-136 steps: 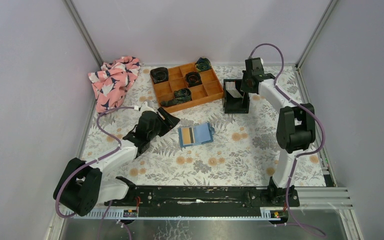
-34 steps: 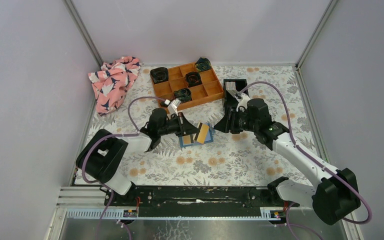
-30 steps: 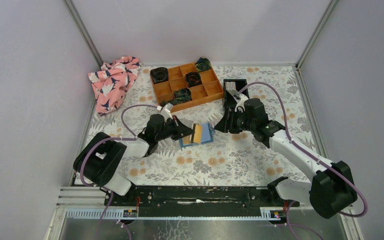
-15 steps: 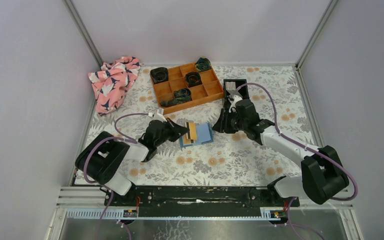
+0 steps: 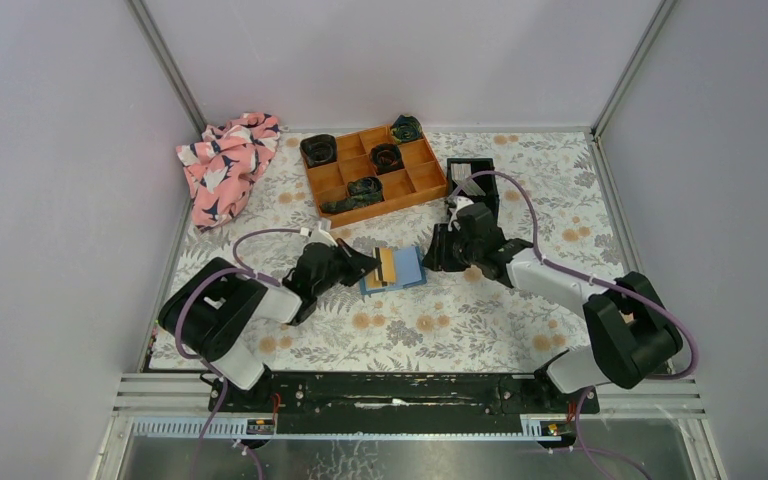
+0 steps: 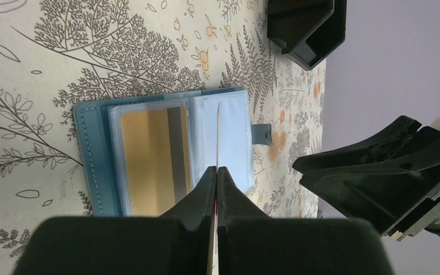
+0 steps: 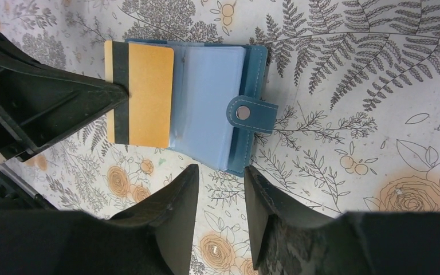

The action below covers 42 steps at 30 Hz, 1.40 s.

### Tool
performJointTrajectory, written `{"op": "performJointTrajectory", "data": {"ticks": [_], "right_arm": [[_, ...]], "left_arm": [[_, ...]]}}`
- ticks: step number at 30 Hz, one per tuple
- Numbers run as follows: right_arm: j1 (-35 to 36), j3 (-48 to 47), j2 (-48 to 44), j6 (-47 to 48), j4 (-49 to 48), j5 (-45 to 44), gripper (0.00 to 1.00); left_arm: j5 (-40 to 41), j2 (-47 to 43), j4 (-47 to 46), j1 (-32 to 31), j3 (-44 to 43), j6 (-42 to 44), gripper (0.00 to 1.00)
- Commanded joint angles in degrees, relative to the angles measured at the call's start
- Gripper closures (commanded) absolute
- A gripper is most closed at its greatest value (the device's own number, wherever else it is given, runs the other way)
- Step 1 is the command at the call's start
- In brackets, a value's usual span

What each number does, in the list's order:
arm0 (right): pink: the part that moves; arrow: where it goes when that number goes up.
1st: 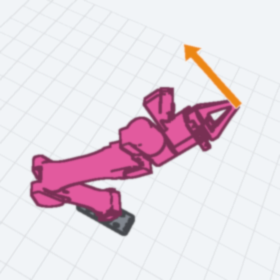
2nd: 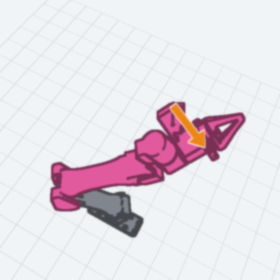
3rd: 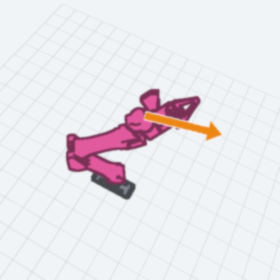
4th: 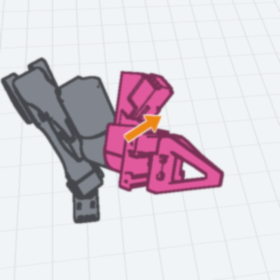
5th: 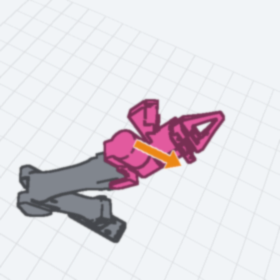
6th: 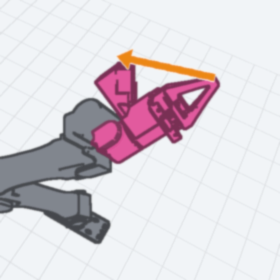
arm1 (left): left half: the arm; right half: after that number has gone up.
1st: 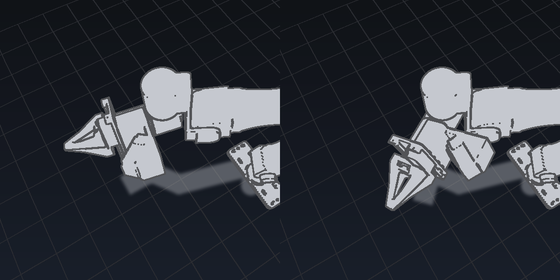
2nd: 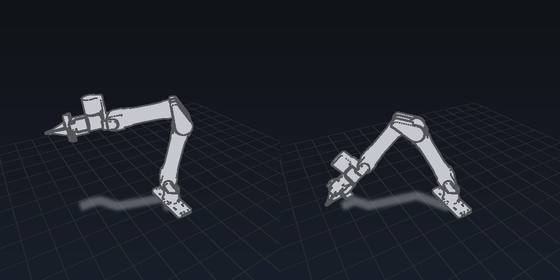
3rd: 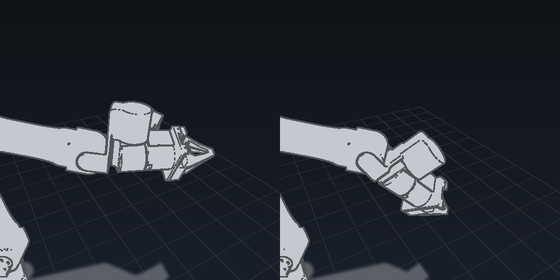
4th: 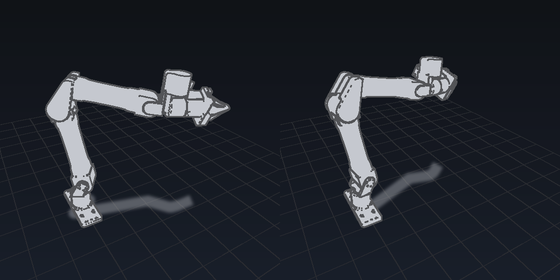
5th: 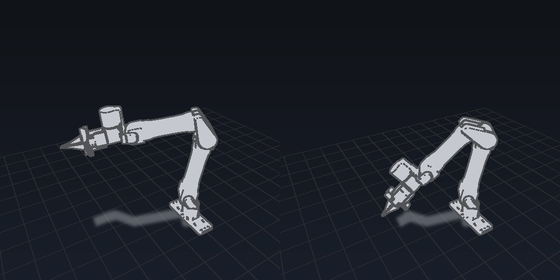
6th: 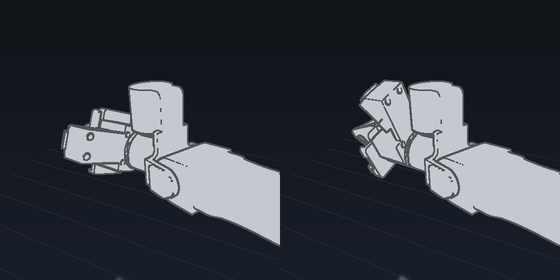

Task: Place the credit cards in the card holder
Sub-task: Insert the credit card into the card holder.

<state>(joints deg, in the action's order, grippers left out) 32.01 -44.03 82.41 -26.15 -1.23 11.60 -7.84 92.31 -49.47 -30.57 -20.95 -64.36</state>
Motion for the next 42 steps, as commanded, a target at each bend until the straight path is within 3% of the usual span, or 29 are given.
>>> {"op": "performJointTrajectory", "data": {"ticks": [1,16,42], "right_arm": [[1.4,-2.7,1.3,1.1,-3.1,-1.8,0.58],[4.3,-4.7,6.3,2.4,-3.4,-5.5,0.60],[4.7,-7.3,15.4,2.2,-1.3,-9.8,0.70]], "left_arm": [[3.1,0.7,-2.1,-1.2,-1.1,2.4,1.00],[8.7,2.0,-1.8,-3.2,-1.2,3.7,1.00],[7.9,7.9,-7.9,-4.4,-0.8,2.1,1.00]]}}
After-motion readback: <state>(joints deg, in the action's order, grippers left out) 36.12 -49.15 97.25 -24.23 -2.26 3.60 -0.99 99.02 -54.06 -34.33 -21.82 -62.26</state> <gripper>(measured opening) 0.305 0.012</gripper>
